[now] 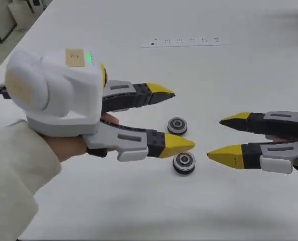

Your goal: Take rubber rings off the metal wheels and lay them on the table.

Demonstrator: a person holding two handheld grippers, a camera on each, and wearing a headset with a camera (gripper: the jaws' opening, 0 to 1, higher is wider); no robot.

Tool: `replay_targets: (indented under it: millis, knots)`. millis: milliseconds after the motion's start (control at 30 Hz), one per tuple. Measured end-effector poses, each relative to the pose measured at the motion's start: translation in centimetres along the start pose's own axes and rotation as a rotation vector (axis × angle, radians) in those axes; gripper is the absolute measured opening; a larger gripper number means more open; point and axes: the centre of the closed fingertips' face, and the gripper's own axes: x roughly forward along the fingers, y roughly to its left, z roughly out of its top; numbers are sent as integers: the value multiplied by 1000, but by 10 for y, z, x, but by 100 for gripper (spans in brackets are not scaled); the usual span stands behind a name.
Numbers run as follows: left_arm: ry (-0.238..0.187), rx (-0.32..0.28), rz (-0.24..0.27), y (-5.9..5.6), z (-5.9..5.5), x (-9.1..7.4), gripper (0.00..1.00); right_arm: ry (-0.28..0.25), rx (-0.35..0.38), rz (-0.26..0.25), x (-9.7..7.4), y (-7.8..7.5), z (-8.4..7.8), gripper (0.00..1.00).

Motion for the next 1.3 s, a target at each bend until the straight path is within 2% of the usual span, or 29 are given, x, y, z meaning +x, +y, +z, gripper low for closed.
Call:
replay_targets:
  millis: [133,200,300,400,600,700,767,867,1067,1200,1300]
  knots:
    - [11,-18,-5,3,-13,5,49,46,-23,18,10,1,-10,43]
    - [36,-24,-7,4,-23,7,45,64,-26,24,14,1,-15,42]
    - [33,-73,-22,4,-33,11,44,86,-33,34,19,2,-21,38]
    - [37,-81,-21,5,-40,14,39,114,-51,42,23,4,-28,36]
    - [64,-70,-32,2,-54,22,36,154,-84,49,30,4,-37,31]
    - [67,-67,-46,-2,-58,27,33,173,-91,56,35,5,-44,29]
    - [80,-61,-64,-7,-64,31,31,182,-90,55,36,5,-47,29]
    - [112,-12,-97,-15,-74,35,31,193,-87,49,39,4,-53,27]
    - [145,-1,-117,-21,-89,43,25,219,-87,34,42,0,-62,25]
    - [148,11,-101,-18,-93,45,21,228,-92,35,45,0,-67,23]
    - [148,0,-88,-14,-95,47,20,251,-120,16,47,-4,-72,21]
